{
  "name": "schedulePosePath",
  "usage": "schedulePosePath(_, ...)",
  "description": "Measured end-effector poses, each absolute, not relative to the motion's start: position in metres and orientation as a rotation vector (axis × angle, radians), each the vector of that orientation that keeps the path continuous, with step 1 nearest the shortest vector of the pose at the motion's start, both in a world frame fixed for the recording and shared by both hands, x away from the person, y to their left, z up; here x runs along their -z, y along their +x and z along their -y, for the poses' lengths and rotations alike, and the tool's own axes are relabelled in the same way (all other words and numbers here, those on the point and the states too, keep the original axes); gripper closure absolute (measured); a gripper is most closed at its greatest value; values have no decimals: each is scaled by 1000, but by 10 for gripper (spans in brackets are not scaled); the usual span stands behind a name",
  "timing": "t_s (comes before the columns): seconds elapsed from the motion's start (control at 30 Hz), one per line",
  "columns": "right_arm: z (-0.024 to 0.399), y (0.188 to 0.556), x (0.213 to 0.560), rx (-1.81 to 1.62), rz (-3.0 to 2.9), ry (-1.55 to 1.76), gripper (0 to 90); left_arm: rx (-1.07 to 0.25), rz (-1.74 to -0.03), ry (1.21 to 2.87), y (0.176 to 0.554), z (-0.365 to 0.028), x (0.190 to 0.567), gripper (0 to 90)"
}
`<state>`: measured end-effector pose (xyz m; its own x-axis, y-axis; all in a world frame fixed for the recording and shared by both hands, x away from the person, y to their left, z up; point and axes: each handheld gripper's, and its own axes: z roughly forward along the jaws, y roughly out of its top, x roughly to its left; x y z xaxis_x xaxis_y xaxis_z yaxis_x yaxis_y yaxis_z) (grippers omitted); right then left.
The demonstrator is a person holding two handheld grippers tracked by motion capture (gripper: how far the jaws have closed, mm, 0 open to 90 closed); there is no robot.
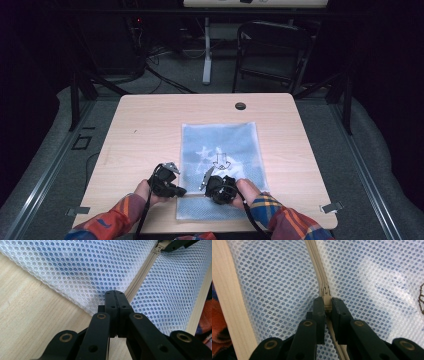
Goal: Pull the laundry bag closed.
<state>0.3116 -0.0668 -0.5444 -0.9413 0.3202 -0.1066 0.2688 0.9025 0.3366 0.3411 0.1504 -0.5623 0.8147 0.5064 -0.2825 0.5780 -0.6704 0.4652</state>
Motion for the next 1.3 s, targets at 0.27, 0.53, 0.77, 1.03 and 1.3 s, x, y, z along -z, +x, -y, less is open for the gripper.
schedulePosePath(0.27, 72, 312, 543, -480, -2906, 460, 824, 174, -798, 2449, 341, -150, 562, 900)
schedulePosePath(0.53, 78, 311, 542, -480, -2902, 479, 830, 175, -798, 2449, 341, -151, 562, 900)
schedulePosePath(0.77, 80, 310, 542, -468, -2904, 476, 868, 174, -797, 2449, 341, -151, 562, 900)
schedulePosePath(1.03, 82, 312, 542, -491, -2912, 490, 800, 174, -795, 2450, 341, -151, 562, 900)
schedulePosePath(1.3, 87, 321, 541, -598, -2961, 585, 741, 162, -804, 2451, 341, -150, 562, 900)
